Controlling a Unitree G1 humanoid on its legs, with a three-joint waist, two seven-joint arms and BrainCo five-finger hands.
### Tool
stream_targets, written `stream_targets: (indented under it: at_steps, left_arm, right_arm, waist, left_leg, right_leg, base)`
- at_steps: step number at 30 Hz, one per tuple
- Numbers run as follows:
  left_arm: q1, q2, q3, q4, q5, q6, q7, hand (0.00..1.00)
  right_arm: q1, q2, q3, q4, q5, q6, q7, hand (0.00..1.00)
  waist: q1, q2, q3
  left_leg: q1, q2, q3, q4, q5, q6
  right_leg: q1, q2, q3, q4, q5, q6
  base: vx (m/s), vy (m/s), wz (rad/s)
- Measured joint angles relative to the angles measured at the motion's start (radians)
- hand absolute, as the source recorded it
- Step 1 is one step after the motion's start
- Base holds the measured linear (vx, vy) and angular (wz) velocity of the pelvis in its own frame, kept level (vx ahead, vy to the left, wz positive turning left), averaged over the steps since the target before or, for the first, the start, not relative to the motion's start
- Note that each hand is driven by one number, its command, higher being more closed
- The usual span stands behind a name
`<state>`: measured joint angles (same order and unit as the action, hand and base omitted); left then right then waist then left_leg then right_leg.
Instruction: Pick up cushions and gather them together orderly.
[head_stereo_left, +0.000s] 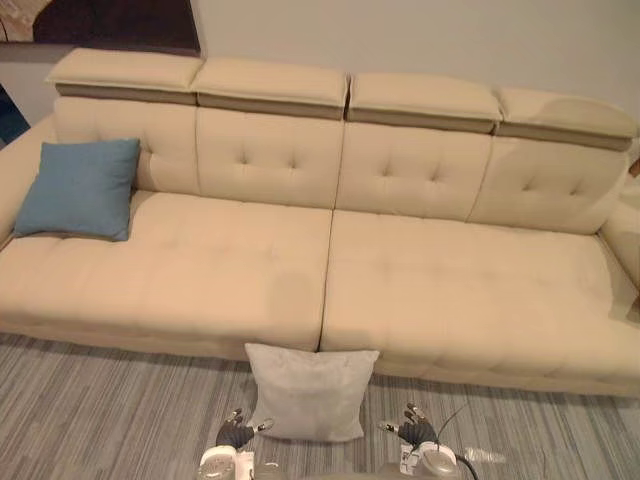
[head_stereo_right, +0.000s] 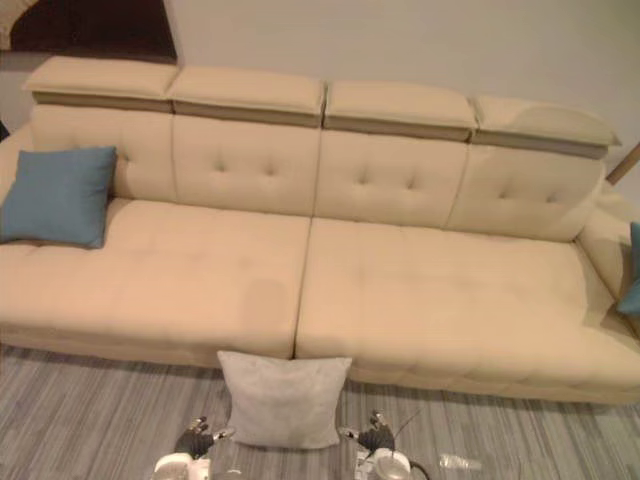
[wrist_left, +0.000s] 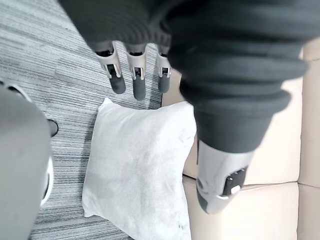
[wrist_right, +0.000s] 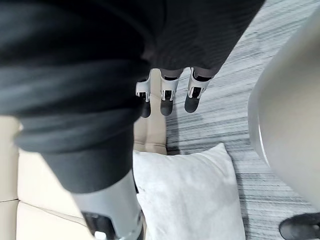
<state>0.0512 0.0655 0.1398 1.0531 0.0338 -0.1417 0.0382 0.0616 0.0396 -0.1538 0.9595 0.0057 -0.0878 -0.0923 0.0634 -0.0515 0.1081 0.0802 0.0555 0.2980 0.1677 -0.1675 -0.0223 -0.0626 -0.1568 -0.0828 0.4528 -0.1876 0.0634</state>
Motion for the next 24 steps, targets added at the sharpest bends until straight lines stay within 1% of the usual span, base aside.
stream_targets:
  at_steps: [1, 2, 4, 5, 6, 7, 8, 9, 10, 11, 12, 14, 16, 17, 18, 20, 21, 23, 24]
  left_arm:
    - [0.000, -0.008, 0.000, 0.000, -0.008, 0.000, 0.003, 0.00]
    - [-0.001, -0.010, 0.000, -0.001, -0.016, -0.001, 0.005, 0.00]
    - [-0.014, -0.012, 0.006, -0.004, -0.040, -0.002, 0.022, 0.00]
    - [-0.022, -0.014, 0.016, -0.005, -0.047, -0.002, 0.028, 0.00]
    - [-0.032, -0.028, 0.030, -0.021, -0.066, -0.002, 0.040, 0.00]
    - [-0.040, -0.040, 0.035, -0.048, -0.083, -0.007, 0.052, 0.00]
    - [-0.048, -0.043, 0.037, -0.073, -0.100, -0.012, 0.059, 0.00]
    - [-0.062, -0.039, 0.038, -0.094, -0.126, -0.019, 0.073, 0.00]
    - [-0.075, -0.036, 0.040, -0.107, -0.141, -0.022, 0.081, 0.00]
    - [-0.098, -0.034, 0.042, -0.133, -0.169, -0.024, 0.096, 0.00]
    - [-0.121, -0.031, 0.044, -0.143, -0.186, -0.027, 0.105, 0.00]
    - [-0.153, -0.028, 0.043, -0.177, -0.206, -0.027, 0.118, 0.00]
    - [-0.189, -0.017, 0.040, -0.219, -0.216, -0.029, 0.135, 0.00]
    - [-0.215, -0.003, 0.039, -0.234, -0.221, -0.029, 0.135, 0.00]
    - [-0.242, 0.010, 0.040, -0.244, -0.225, -0.029, 0.137, 0.00]
    - [-0.309, 0.044, 0.042, -0.255, -0.234, -0.031, 0.138, 0.00]
    - [-0.363, 0.071, 0.042, -0.256, -0.235, -0.031, 0.139, 0.00]
    - [-0.441, 0.100, 0.038, -0.256, -0.235, -0.031, 0.140, 0.00]
    - [-0.495, 0.118, 0.034, -0.256, -0.236, -0.032, 0.142, 0.00]
  right_arm:
    - [-0.001, -0.012, -0.002, 0.001, 0.014, -0.001, -0.008, 0.00]
    - [-0.002, -0.017, -0.003, 0.001, 0.021, -0.001, -0.012, 0.00]
    - [-0.027, -0.030, -0.011, -0.002, 0.048, -0.001, -0.041, 0.00]
    - [-0.038, -0.036, -0.016, -0.007, 0.057, -0.002, -0.047, 0.00]
    - [-0.047, -0.043, -0.033, -0.017, 0.077, -0.005, -0.059, 0.00]
    - [-0.052, -0.048, -0.044, -0.050, 0.083, -0.011, -0.079, 0.00]
    - [-0.061, -0.053, -0.050, -0.077, 0.085, -0.020, -0.093, 0.00]
    - [-0.071, -0.057, -0.051, -0.102, 0.097, -0.031, -0.114, 0.00]
    - [-0.080, -0.060, -0.052, -0.124, 0.113, -0.036, -0.124, 0.00]
    - [-0.099, -0.064, -0.067, -0.155, 0.122, -0.047, -0.137, 0.00]
    - [-0.121, -0.071, -0.077, -0.163, 0.126, -0.055, -0.147, 0.00]
    - [-0.143, -0.085, -0.079, -0.163, 0.150, -0.059, -0.154, 0.00]
    - [-0.173, -0.086, -0.079, -0.163, 0.167, -0.059, -0.155, 0.00]
    - [-0.202, -0.087, -0.079, -0.163, 0.173, -0.059, -0.155, 0.00]
    - [-0.222, -0.088, -0.079, -0.163, 0.187, -0.059, -0.155, 0.00]
    - [-0.275, -0.091, -0.080, -0.163, 0.213, -0.059, -0.152, 0.00]
    - [-0.325, -0.094, -0.081, -0.162, 0.235, -0.059, -0.151, 0.00]
    - [-0.401, -0.110, -0.081, -0.160, 0.250, -0.059, -0.146, 0.00]
    - [-0.461, -0.126, -0.082, -0.158, 0.273, -0.059, -0.144, 0.00]
  waist:
    - [0.001, 0.006, -0.007]
    - [0.003, 0.014, -0.005]
    - [0.006, 0.017, 0.015]
    - [0.005, 0.026, 0.027]
    - [0.006, 0.041, 0.039]
    - [0.010, 0.051, 0.058]
    - [0.017, 0.054, 0.070]
    - [0.021, 0.039, 0.085]
    - [0.023, 0.028, 0.095]
    - [0.025, 0.014, 0.118]
    - [0.029, 0.012, 0.144]
    - [0.028, 0.012, 0.157]
    - [0.030, 0.014, 0.184]
    - [0.030, 0.019, 0.190]
    - [0.030, 0.022, 0.201]
    - [0.030, 0.025, 0.209]
    - [0.030, 0.024, 0.233]
    - [0.028, 0.024, 0.250]
    - [0.028, 0.024, 0.271]
  left_leg:
    - [-0.027, 0.000, -0.028, 0.005, 0.004, -0.007]
    - [-0.050, 0.002, -0.040, 0.015, 0.006, -0.010]
    - [-0.137, 0.007, -0.065, 0.079, 0.002, -0.021]
    - [-0.177, 0.023, -0.081, 0.123, -0.009, -0.030]
    - [-0.242, 0.047, -0.117, 0.198, -0.030, -0.035]
    - [-0.308, 0.066, -0.153, 0.274, -0.049, -0.037]
    - [-0.365, 0.076, -0.177, 0.330, -0.058, -0.040]
    - [-0.441, 0.079, -0.203, 0.386, -0.062, -0.039]
    - [-0.487, 0.079, -0.216, 0.416, -0.069, -0.044]
    - [-0.565, 0.077, -0.238, 0.477, -0.080, -0.050]
    - [-0.616, 0.076, -0.258, 0.527, -0.091, -0.056]
    - [-0.709, 0.064, -0.283, 0.595, -0.093, -0.056]
    - [-0.781, 0.052, -0.303, 0.636, -0.085, -0.052]
    - [-0.830, 0.049, -0.312, 0.657, -0.078, -0.053]
    - [-0.865, 0.046, -0.317, 0.671, -0.078, -0.055]
    - [-0.962, 0.038, -0.337, 0.703, -0.073, -0.058]
    - [-1.014, 0.039, -0.340, 0.713, -0.072, -0.057]
    - [-1.102, 0.040, -0.343, 0.721, -0.045, -0.060]
    - [-1.150, 0.039, -0.346, 0.723, -0.030, -0.061]
  right_leg:
    - [0.020, 0.007, 0.000, -0.062, -0.010, -0.004]
    - [0.027, 0.008, -0.016, -0.100, -0.016, 0.000]
    - [0.016, 0.014, -0.031, -0.146, -0.039, 0.005]
    - [0.000, 0.024, -0.044, -0.140, -0.039, 0.005]
    - [-0.027, 0.042, -0.061, -0.117, -0.039, 0.003]
    - [-0.065, 0.056, -0.078, -0.069, -0.050, -0.013]
    - [-0.119, 0.061, -0.085, -0.007, -0.064, -0.022]
    - [-0.196, 0.060, -0.094, 0.071, -0.086, -0.035]
    - [-0.243, 0.055, -0.098, 0.114, -0.105, -0.039]
    - [-0.311, 0.047, -0.105, 0.185, -0.141, -0.048]
    - [-0.356, 0.044, -0.111, 0.242, -0.165, -0.051]
    - [-0.445, 0.024, -0.122, 0.337, -0.193, -0.055]
    - [-0.520, 0.002, -0.128, 0.409, -0.210, -0.064]
    - [-0.568, -0.001, -0.131, 0.441, -0.218, -0.061]
    - [-0.604, -0.002, -0.133, 0.463, -0.224, -0.071]
    - [-0.706, -0.002, -0.131, 0.511, -0.225, -0.074]
    - [-0.762, -0.002, -0.129, 0.535, -0.225, -0.075]
    - [-0.856, -0.001, -0.126, 0.561, -0.214, -0.091]
    - [-0.911, -0.001, -0.125, 0.574, -0.211, -0.093]
  base:
    - [0.02, -0.166, 0.37]
    - [-0.01, -0.180, 0.29]
    - [-0.06, -0.155, 0.28]
    - [-0.12, -0.153, 0.37]
    - [-0.14, -0.136, 0.46]
    - [-0.19, -0.098, 0.46]
    - [-0.23, -0.076, 0.39]
    - [-0.26, -0.075, 0.29]
    - [-0.27, -0.080, 0.34]
    - [-0.28, -0.063, 0.35]
    - [-0.33, -0.048, 0.33]
    - [-0.30, -0.022, 0.32]
    - [-0.24, -0.016, 0.27]
    - [-0.23, -0.028, 0.17]
    - [-0.25, -0.041, 0.17]
    - [-0.22, -0.054, 0.09]
    - [-0.22, -0.075, 0.04]
    - [-0.23, -0.086, 0.00]
    - [-0.19, -0.060, -0.06]
